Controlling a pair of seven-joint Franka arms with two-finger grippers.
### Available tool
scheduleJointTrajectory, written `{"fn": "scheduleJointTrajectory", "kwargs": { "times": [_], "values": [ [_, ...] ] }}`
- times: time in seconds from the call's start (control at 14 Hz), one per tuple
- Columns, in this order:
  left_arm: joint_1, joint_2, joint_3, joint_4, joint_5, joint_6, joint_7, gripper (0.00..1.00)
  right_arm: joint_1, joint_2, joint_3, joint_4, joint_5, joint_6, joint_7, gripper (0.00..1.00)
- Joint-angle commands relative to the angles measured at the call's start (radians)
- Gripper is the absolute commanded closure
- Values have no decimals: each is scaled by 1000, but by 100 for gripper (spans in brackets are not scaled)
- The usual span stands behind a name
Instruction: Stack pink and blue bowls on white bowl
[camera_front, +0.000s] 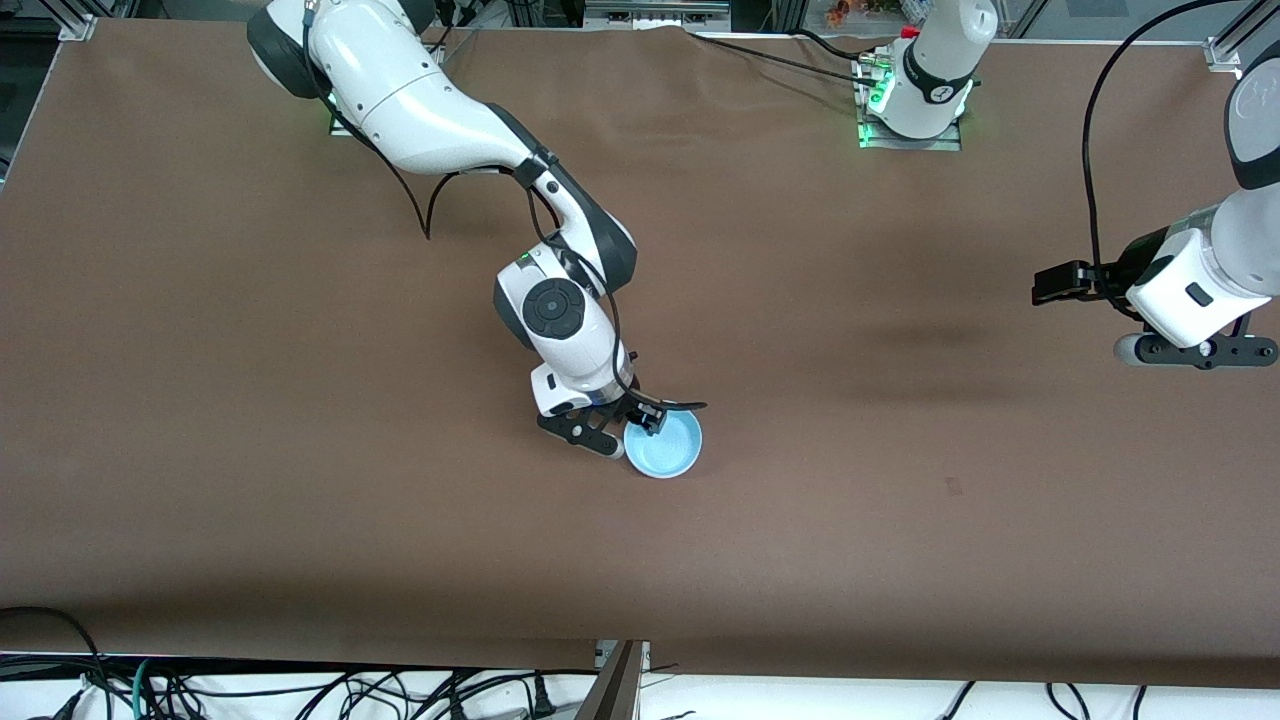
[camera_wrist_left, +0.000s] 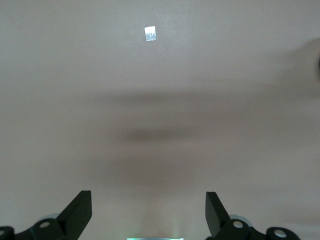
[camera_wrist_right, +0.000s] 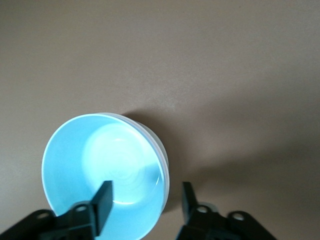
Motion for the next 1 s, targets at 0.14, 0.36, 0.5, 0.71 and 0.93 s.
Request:
{"fn": "scheduleJointTrajectory", "kwargs": {
  "times": [0.14, 0.36, 0.5, 0.71, 0.93],
  "values": [
    [17, 9, -11, 16, -6, 1, 22, 0, -13, 9, 3, 55, -9, -58, -34, 14],
    [20, 9, -9, 16, -6, 1, 22, 0, -48, -48, -6, 74, -9, -145, -132, 1],
    [19, 10, -9, 17, -8, 1, 21, 0, -115, -112, -1, 72, -9, -211, -216, 1],
    [19, 25, -11, 39, -9, 3, 19, 0, -201, -243, -3, 63, 2, -465, -402, 0],
    [20, 27, -9, 45, -11, 3, 21, 0, -310, -419, -3, 5, 3, -694, -682, 0]
  ]
}}
